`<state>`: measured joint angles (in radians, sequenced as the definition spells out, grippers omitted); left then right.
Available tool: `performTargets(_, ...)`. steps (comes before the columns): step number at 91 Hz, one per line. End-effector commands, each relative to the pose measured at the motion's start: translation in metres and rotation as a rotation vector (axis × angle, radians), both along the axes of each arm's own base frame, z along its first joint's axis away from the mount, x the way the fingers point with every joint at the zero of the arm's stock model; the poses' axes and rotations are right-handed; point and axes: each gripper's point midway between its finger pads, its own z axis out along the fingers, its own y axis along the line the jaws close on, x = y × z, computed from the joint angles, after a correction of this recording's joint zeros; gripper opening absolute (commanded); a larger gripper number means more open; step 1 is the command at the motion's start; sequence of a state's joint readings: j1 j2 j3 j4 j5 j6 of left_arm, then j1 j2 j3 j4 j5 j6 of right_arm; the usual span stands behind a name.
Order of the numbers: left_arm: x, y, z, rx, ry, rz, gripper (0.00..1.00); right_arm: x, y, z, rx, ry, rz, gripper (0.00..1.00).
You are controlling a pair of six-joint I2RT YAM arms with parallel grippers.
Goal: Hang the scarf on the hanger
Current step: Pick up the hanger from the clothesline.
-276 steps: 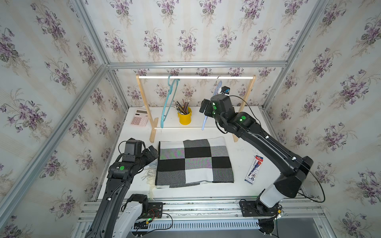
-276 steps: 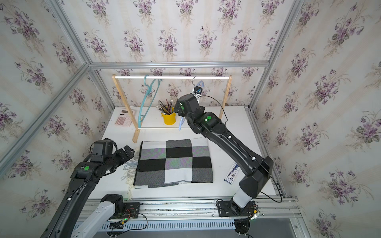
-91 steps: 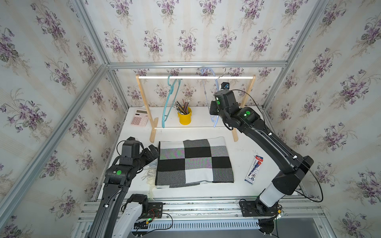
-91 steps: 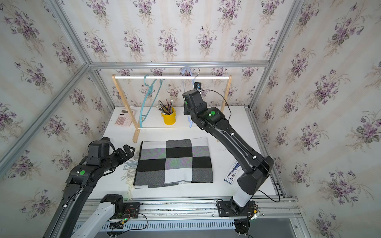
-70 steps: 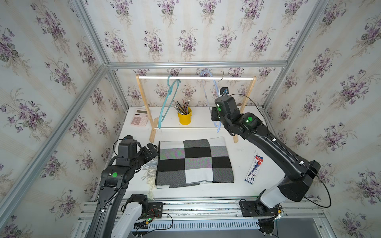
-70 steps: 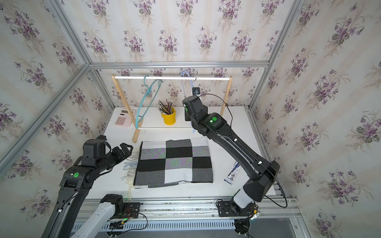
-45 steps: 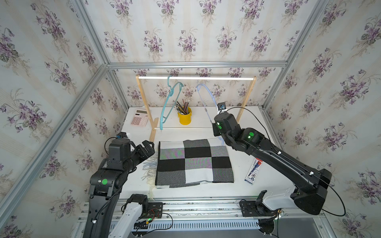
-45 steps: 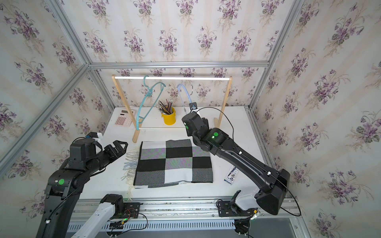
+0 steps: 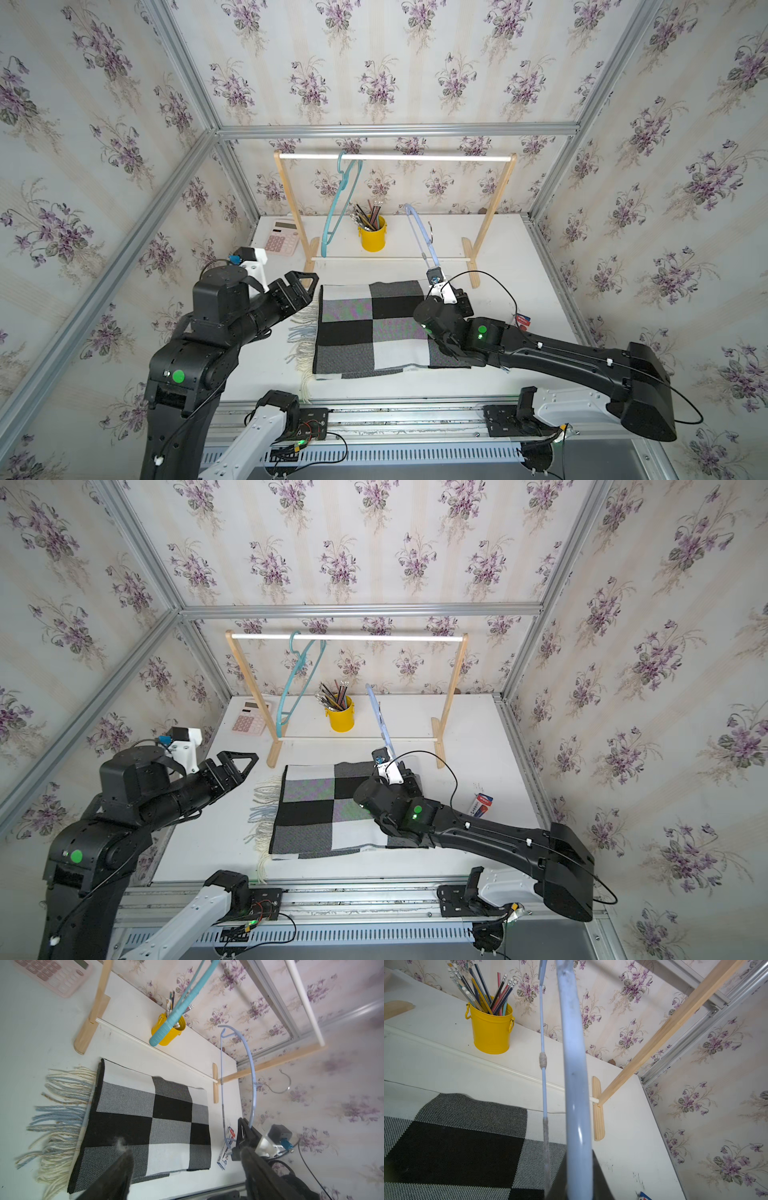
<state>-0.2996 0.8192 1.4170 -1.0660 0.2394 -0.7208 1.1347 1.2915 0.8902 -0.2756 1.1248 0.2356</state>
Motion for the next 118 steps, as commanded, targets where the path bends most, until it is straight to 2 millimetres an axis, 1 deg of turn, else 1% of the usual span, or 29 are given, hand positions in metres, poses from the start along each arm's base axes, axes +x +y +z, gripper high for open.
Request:
performTargets(1,0.014,-0.018,0.002,0.05,-0.018,-0.027,0.84,0.006,-0.001,0.01,0.079,-0.098,-0.08,0.0)
performTargets(7,0.021,-0.038,0.0,0.102,-0.024,-0.07,0.85,0.008,0.005,0.003,0.069,-0.089,-0.074,0.0)
performTargets(19,0.037,-0.082,-0.002,0.169,-0.034,-0.148,0.85,0.008,0.012,-0.005,0.045,-0.101,-0.075,0.0)
performTargets(30,0.049,-0.122,0.005,0.263,-0.084,-0.185,0.86,0.007,0.012,-0.014,0.005,-0.116,-0.097,0.0)
performTargets(45,0.068,-0.156,0.017,0.397,-0.159,-0.167,0.86,0.008,0.011,-0.023,-0.038,-0.115,-0.116,0.0)
performTargets(50,0.078,-0.172,0.011,0.45,-0.16,-0.172,0.86,0.008,0.011,-0.024,-0.049,-0.116,-0.12,0.0)
performTargets(57,0.089,-0.183,0.004,0.518,-0.15,-0.165,0.84,0.008,0.01,-0.026,-0.057,-0.115,-0.123,0.0)
performTargets(64,0.1,-0.196,-0.008,0.566,-0.14,-0.168,0.77,0.008,0.01,-0.027,-0.062,-0.115,-0.124,0.0)
performTargets(69,0.107,-0.204,-0.015,0.584,-0.134,-0.165,0.74,0.008,0.01,-0.028,-0.064,-0.116,-0.124,0.0)
performTargets(79,0.117,-0.22,-0.022,0.603,-0.126,-0.169,0.71,0.009,0.011,-0.029,-0.067,-0.115,-0.122,0.0)
performTargets(87,0.124,-0.23,-0.024,0.613,-0.123,-0.173,0.7,0.009,0.013,-0.031,-0.066,-0.112,-0.12,0.0)
performTargets(91,0.127,-0.235,-0.026,0.615,-0.122,-0.179,0.68,0.009,0.013,-0.031,-0.066,-0.111,-0.117,0.0)
performTargets(96,0.13,-0.239,-0.03,0.623,-0.116,-0.179,0.64,0.01,0.014,-0.031,-0.066,-0.111,-0.116,0.0)
performTargets(105,0.134,-0.244,-0.043,0.642,-0.093,-0.18,0.49,0.01,0.015,-0.032,-0.071,-0.109,-0.115,0.0)
performTargets(118,0.137,-0.243,-0.056,0.664,-0.063,-0.15,0.41,0.01,0.016,-0.033,-0.073,-0.108,-0.116,0.0)
